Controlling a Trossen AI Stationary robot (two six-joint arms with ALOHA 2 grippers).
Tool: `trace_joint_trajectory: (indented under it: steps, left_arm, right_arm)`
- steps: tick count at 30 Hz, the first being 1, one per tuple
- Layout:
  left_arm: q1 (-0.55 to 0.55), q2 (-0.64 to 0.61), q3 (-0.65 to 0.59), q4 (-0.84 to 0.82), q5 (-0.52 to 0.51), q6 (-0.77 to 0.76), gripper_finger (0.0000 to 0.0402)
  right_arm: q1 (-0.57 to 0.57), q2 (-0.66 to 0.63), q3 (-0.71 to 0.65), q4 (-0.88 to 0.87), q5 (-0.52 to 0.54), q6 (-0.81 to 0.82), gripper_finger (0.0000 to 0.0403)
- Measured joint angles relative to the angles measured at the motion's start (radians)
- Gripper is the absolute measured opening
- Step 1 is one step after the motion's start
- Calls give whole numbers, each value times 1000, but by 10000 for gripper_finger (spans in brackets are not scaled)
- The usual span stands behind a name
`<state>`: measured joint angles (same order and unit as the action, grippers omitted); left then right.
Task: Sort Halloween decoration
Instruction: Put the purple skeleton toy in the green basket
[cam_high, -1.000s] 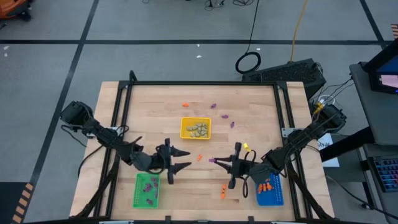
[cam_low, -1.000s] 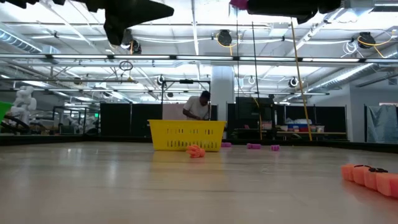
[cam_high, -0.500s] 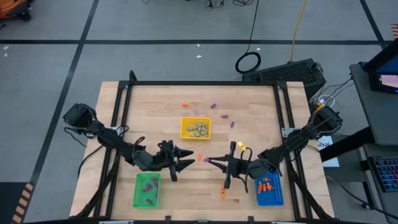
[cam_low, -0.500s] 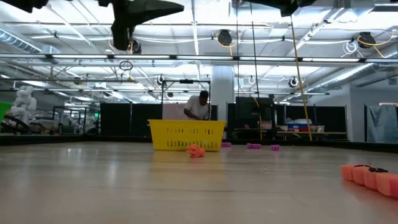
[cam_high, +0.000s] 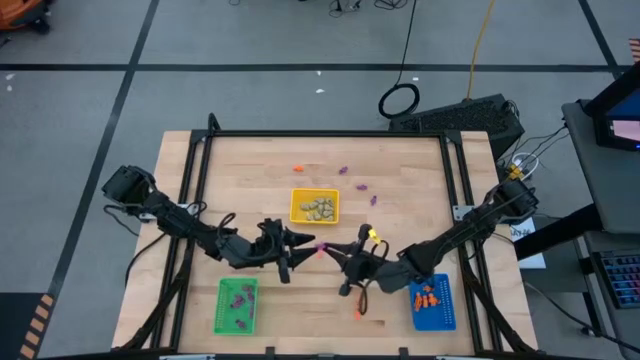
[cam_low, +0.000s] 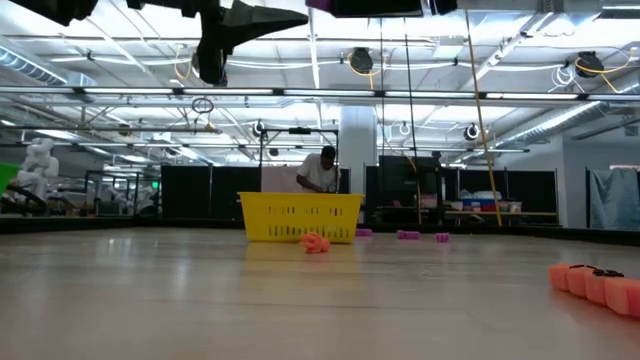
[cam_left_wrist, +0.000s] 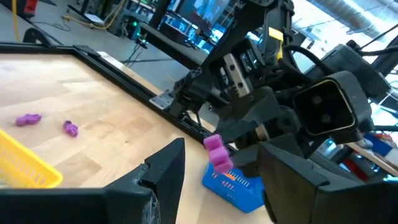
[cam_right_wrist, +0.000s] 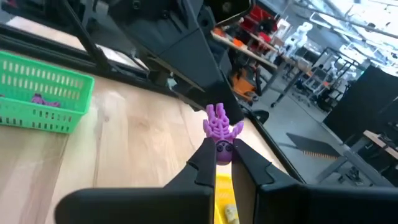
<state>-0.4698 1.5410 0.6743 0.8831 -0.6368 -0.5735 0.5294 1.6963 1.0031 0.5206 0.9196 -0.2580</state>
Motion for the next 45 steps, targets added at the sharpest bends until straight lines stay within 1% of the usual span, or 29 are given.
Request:
trace_joint_trajectory:
  steps: [4, 9, 11, 16, 21, 25, 27, 39, 42, 45]
  left_arm:
    - [0, 0, 0, -7, 10, -17, 203]
    - [11, 0, 0, -10, 80, -51, 203]
    - [16, 0, 0, -11, 93, -69, 203]
    - [48, 0, 0, -30, 161, -91, 203]
    - [73, 0, 0, -60, 194, -129, 202]
    - [77, 0, 0, -68, 199, -129, 202]
    - [76, 0, 0, -70, 199, -129, 202]
    - [76, 0, 0, -92, 199, -128, 201]
    - [76, 0, 0, -93, 199, -128, 186]
    - [77, 0, 0, -93, 198, -128, 156]
  right_arm:
    - [-3, 1, 53, -109, 3, 43, 9]
    - [-12, 1, 68, -114, 0, 37, 9]
    - [-20, 1, 68, -115, -2, 37, 9]
    - [-31, 19, 68, -114, -3, 13, 9]
    - [-33, 39, 68, -114, -3, -25, 9]
    - [-33, 40, 68, -113, 1, -22, 9]
    - [-33, 40, 68, -114, 25, -22, 9]
    - [-25, 40, 68, -115, 26, -25, 9]
    - [-17, 40, 68, -115, 26, -42, 9]
    - [-10, 40, 68, -115, 27, -53, 9]
